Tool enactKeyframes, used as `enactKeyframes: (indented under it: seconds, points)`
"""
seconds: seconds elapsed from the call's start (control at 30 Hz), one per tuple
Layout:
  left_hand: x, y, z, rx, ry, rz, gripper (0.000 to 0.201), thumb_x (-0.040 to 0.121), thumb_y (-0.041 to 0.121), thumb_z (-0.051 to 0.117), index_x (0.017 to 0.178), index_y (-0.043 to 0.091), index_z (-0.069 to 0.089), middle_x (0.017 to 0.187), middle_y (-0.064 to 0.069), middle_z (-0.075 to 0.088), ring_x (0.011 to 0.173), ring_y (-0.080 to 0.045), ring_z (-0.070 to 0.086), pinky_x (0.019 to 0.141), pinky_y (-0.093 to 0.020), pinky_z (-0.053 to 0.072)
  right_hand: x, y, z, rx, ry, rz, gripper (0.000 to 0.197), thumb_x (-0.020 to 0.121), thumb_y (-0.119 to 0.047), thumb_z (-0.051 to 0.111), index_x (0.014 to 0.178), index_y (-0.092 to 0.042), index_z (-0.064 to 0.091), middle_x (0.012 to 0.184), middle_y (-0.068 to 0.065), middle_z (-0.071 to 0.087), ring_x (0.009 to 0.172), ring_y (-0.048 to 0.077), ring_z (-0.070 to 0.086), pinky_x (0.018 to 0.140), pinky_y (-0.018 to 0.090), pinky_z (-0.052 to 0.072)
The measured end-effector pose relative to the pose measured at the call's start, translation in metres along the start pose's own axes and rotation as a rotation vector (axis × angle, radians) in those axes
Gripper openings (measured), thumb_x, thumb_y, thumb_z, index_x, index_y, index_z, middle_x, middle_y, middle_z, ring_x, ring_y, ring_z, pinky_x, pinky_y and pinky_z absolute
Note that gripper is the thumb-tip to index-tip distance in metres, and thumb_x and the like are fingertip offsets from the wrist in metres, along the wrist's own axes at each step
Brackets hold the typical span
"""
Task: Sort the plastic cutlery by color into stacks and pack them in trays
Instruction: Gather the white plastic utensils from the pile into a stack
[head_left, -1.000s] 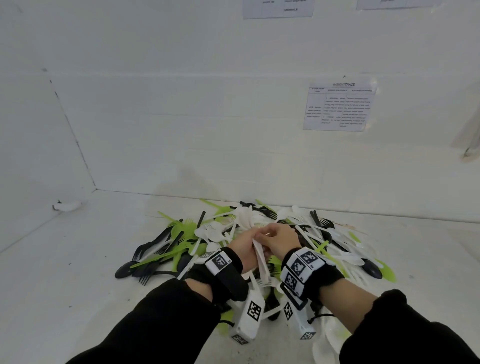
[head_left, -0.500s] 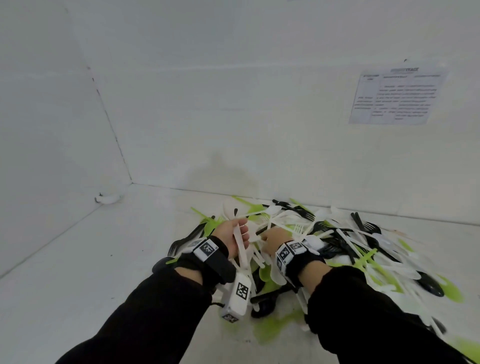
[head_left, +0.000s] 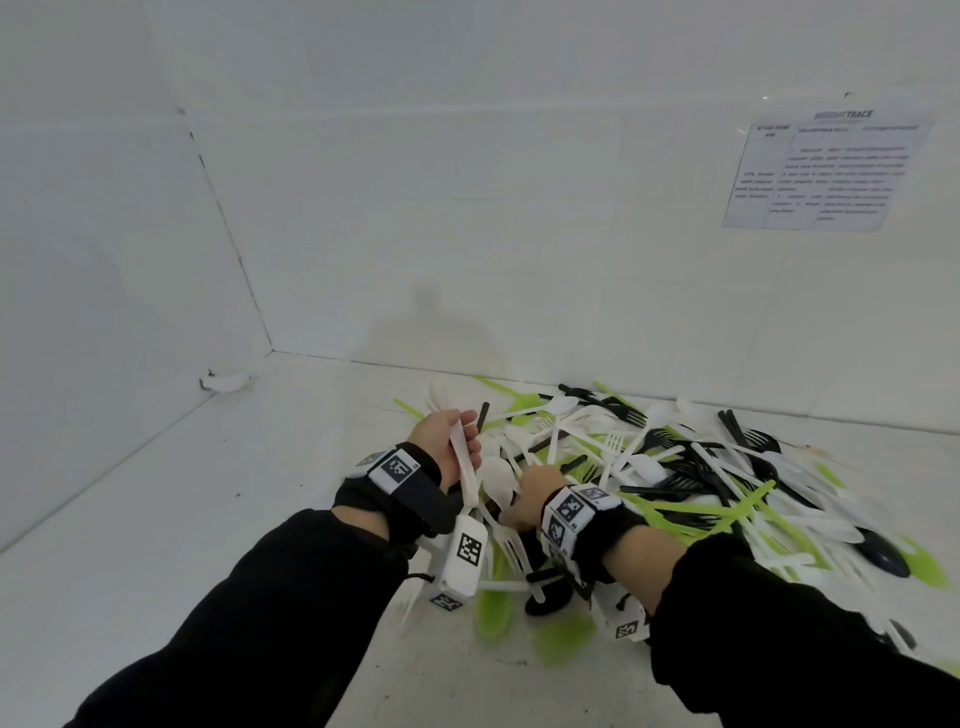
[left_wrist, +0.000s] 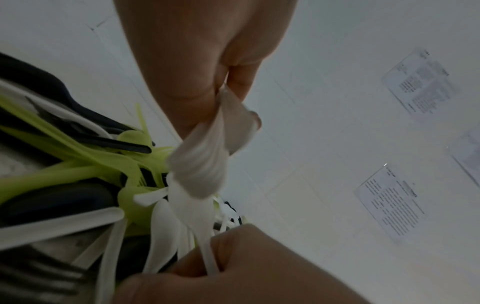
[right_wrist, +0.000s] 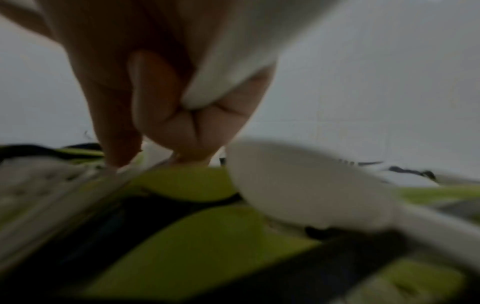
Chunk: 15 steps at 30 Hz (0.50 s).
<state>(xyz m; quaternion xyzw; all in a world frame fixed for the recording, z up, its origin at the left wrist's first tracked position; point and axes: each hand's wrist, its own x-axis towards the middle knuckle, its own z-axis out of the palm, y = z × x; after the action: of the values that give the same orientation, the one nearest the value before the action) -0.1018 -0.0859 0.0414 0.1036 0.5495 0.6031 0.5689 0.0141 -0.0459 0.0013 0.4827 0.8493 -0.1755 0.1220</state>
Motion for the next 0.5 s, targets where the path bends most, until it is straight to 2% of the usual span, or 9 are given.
enactKeyframes:
  seconds: [0.07,0.1,0.13,0.17,0.23,0.3,0.4,0.47,0.5]
  points:
    - [-0.002,0.0,-0.005,0.001,0.006,-0.001,0.032,0.102,0.02,0.026,0.08,0.01,0.048,0.061,-0.002,0.037,0.049,-0.014,0.033,0.051,-0.024,0.028,-0.005,-0.006,0.002,-0.054,-0.018,-0.022,0.037,0.086,-0.04,0.06,0.086,-0.004,0.054,0.081,0.007,0.052,0.091,0.024,0.059,0.075,0.029,0.047]
    - [-0.002,-0.001,-0.007,0.002,0.009,-0.002,0.033,0.101,0.019,0.026,0.08,0.01,0.048,0.06,-0.002,0.038,0.048,-0.014,0.033,0.05,-0.024,0.028,-0.005,-0.007,0.004,-0.052,-0.013,-0.015,0.038,0.086,-0.041,0.061,0.093,-0.004,0.054,0.088,0.009,0.054,0.101,0.025,0.059,0.083,0.029,0.048]
    - [-0.003,-0.001,-0.01,0.001,0.012,-0.004,0.033,0.101,0.019,0.027,0.079,0.009,0.049,0.058,-0.002,0.038,0.046,-0.014,0.034,0.05,-0.024,0.028,-0.006,-0.006,0.002,-0.032,-0.014,-0.001,0.036,0.087,-0.04,0.06,0.092,-0.005,0.053,0.089,0.009,0.055,0.102,0.025,0.058,0.087,0.028,0.047]
    - [-0.003,-0.002,-0.012,0.002,0.018,-0.005,0.033,0.101,0.019,0.027,0.079,0.009,0.049,0.058,-0.001,0.038,0.045,-0.013,0.034,0.049,-0.024,0.028,-0.007,-0.004,0.0,-0.004,-0.021,0.019,0.033,0.088,-0.038,0.059,0.091,-0.005,0.054,0.089,0.007,0.056,0.098,0.023,0.058,0.086,0.028,0.047]
    - [-0.003,-0.004,-0.016,0.007,0.022,-0.007,0.033,0.101,0.019,0.028,0.078,0.009,0.049,0.059,-0.001,0.037,0.042,-0.013,0.035,0.049,-0.024,0.028,-0.006,0.003,-0.005,0.124,-0.017,0.045,0.025,0.092,-0.031,0.052,0.084,-0.007,0.055,0.081,0.005,0.052,0.081,0.019,0.054,0.071,0.027,0.044]
    - [-0.004,-0.006,-0.018,0.006,0.023,-0.007,0.031,0.1,0.018,0.029,0.078,0.009,0.049,0.055,-0.001,0.038,0.04,-0.012,0.034,0.048,-0.024,0.027,-0.003,0.009,-0.009,0.318,0.056,0.052,0.03,0.095,-0.026,0.044,0.069,-0.011,0.042,0.071,0.003,0.044,0.072,0.021,0.048,0.063,0.027,0.037]
    - [-0.007,-0.012,-0.014,-0.001,-0.013,-0.015,0.029,0.099,0.015,0.028,0.079,0.009,0.047,0.047,-0.001,0.04,0.04,-0.013,0.035,0.05,-0.022,0.025,-0.001,0.016,-0.014,0.615,0.21,0.037,0.024,0.096,-0.03,0.043,0.081,-0.012,0.04,0.084,0.009,0.052,0.078,0.029,0.057,0.052,0.026,0.037]
    - [-0.008,-0.019,-0.007,-0.018,-0.074,-0.021,0.028,0.1,0.015,0.028,0.078,0.008,0.045,0.058,-0.004,0.04,0.05,-0.015,0.036,0.053,-0.023,0.025,-0.007,0.015,-0.019,0.809,0.26,0.02,0.023,0.094,-0.031,0.048,0.089,-0.009,0.044,0.083,0.009,0.052,0.063,0.026,0.056,0.045,0.025,0.04]
    - [-0.008,-0.023,-0.002,-0.017,-0.092,-0.025,0.029,0.1,0.015,0.027,0.079,0.007,0.045,0.065,-0.006,0.042,0.056,-0.017,0.039,0.055,-0.025,0.029,-0.01,0.012,-0.021,0.871,0.283,0.017,0.025,0.093,-0.031,0.049,0.098,-0.006,0.047,0.085,0.01,0.052,0.061,0.023,0.054,0.047,0.025,0.043]
